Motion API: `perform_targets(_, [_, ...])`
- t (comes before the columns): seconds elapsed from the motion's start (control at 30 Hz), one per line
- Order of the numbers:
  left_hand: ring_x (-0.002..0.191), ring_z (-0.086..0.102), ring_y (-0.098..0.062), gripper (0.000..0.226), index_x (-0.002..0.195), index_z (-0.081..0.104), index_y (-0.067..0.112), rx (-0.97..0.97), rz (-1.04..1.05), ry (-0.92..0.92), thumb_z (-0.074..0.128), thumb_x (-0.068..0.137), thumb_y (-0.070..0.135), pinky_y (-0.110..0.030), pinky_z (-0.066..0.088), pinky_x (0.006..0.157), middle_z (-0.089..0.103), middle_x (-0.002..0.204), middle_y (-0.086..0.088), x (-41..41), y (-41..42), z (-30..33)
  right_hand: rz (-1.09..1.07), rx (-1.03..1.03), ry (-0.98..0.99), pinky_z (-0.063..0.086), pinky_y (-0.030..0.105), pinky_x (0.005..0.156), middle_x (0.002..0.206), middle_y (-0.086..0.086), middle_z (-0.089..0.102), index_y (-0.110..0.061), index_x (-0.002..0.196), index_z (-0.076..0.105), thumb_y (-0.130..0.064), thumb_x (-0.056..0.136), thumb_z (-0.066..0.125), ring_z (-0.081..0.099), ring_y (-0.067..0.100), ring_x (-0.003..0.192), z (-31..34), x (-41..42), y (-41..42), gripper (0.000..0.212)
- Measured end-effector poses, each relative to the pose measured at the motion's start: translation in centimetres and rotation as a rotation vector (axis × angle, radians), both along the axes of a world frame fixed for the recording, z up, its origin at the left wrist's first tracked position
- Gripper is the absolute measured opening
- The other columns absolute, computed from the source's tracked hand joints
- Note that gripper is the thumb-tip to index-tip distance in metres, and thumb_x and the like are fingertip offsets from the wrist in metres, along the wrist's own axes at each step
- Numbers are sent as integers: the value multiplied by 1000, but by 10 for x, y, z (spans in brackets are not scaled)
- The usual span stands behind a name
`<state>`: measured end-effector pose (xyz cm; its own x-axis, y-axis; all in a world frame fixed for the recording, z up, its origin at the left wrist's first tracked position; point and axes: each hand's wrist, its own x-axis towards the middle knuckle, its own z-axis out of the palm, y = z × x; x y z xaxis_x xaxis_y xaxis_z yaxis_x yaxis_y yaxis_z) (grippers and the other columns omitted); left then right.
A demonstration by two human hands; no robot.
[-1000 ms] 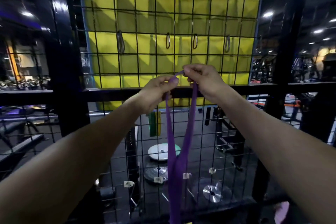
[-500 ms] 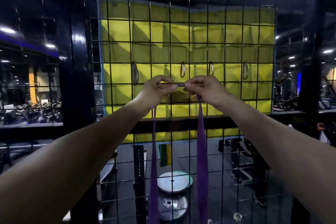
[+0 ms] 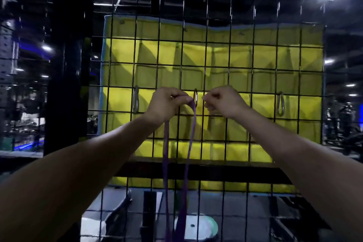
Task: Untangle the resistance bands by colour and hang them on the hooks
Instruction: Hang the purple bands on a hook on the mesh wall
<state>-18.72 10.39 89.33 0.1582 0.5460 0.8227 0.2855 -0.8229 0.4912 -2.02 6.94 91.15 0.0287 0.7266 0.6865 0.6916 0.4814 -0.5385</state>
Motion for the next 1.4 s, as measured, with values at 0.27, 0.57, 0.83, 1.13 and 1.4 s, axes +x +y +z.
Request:
perform_targets(0.27, [76,61,-3,7,87,71,17,32,-16,-27,65,83,17,-2,46,58,67,83,9,-4,4,6,-194,-39,3,58,37,70,71,10,69,-2,91,67,-29,86,64,69,20,61,12,-20,31,27])
perform_targets(0.57, [80,63,-8,7,86,72,17,-10,-66,-52,68,81,17,-11,49,62,70,85,2,-9,23,6,-197,-41,163,59,41,74,84,14,72,-2,88,70,-17,78,73,71,27,76,17,-35,42,17])
perform_targets(0.83, [66,59,0,11,87,73,12,-20,-117,-83,72,77,17,-6,43,54,68,75,5,-12,34,8,-412,-71,92,41,26,60,88,8,60,-9,97,65,-26,76,74,62,29,87,27,-52,43,29])
perform_targets(1.13, [83,66,-25,7,83,72,15,-55,-173,-123,73,76,15,-35,53,77,70,80,-7,-19,38,8,-128,-165,234,55,47,85,95,28,70,2,75,66,-11,74,77,68,40,92,28,-52,38,17])
perform_targets(1.4, [75,63,-18,9,74,68,21,-36,-198,-124,73,76,13,-19,52,62,68,75,-4,-22,36,13,-191,-178,271,60,44,76,89,18,71,1,95,63,-18,63,85,71,32,79,30,-53,47,43])
